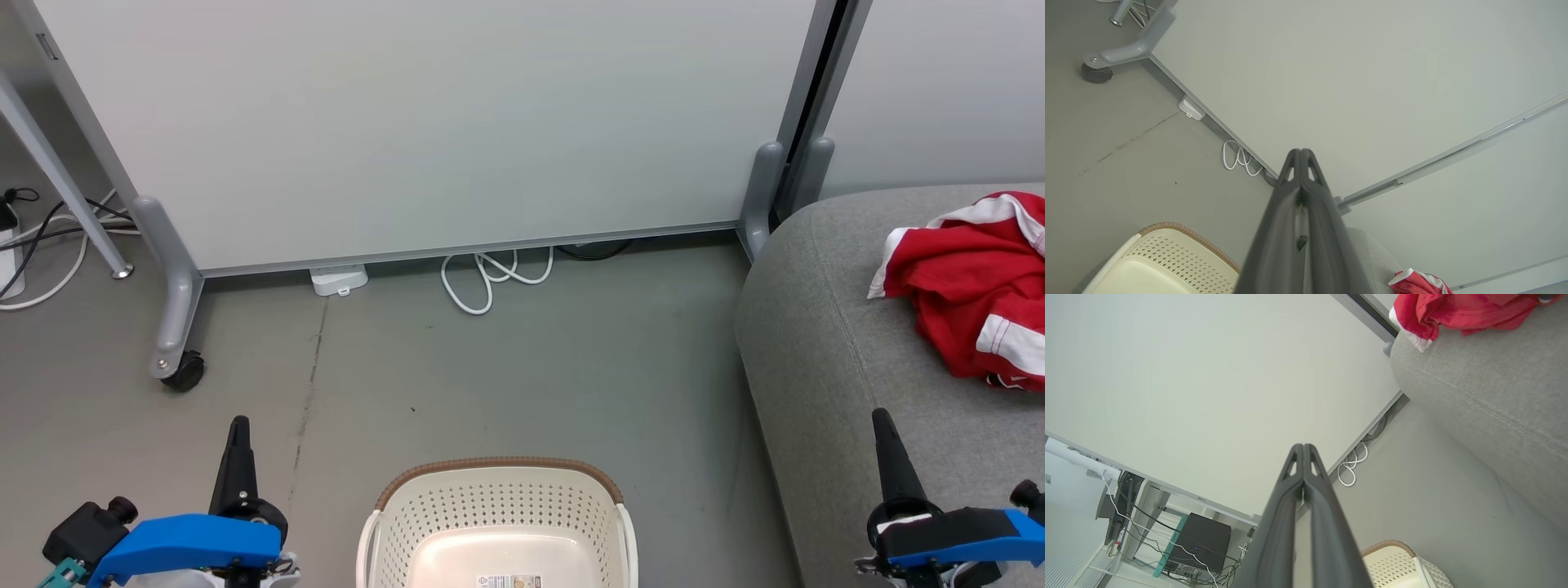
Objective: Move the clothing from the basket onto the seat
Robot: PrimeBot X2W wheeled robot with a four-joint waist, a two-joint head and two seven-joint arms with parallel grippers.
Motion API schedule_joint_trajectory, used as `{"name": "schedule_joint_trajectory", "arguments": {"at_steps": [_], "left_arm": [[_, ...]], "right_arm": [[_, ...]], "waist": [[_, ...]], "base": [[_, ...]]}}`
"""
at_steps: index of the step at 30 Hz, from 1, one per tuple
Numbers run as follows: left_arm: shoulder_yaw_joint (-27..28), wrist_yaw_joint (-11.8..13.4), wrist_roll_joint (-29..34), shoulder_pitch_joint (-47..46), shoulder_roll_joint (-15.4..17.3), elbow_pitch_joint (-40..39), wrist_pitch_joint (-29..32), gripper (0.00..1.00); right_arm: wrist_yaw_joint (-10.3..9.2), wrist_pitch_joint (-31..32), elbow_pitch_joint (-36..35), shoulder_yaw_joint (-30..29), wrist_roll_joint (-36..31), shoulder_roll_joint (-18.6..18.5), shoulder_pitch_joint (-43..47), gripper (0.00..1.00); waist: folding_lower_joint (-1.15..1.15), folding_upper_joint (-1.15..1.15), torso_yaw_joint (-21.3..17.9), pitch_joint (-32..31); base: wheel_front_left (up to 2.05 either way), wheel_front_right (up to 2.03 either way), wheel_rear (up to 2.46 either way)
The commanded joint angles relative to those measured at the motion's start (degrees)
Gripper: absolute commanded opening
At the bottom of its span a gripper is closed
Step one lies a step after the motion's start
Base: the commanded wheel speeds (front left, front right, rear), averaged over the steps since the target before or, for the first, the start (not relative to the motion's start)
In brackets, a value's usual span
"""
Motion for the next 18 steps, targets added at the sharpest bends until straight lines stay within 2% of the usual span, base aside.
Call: {"name": "schedule_joint_trajectory", "arguments": {"at_steps": [1,18], "left_arm": [[0.27,-0.41,-1.07,-1.63,0.04,-0.71,0.33,0.0],[1.43,-0.7,-11.71,-2.7,0.02,-0.66,2.85,0.0]], "right_arm": [[0.03,0.29,-0.57,0.04,1.33,-0.23,-1.62,0.0],[0.04,2.91,-0.44,0.09,12.03,-0.26,-2.58,0.0]], "waist": [[0.0,0.0,-0.02,0.01],[0.0,0.0,-0.59,0.22]], "base": [[0.0,0.0,0.0],[0.0,0.0,0.0]]}}
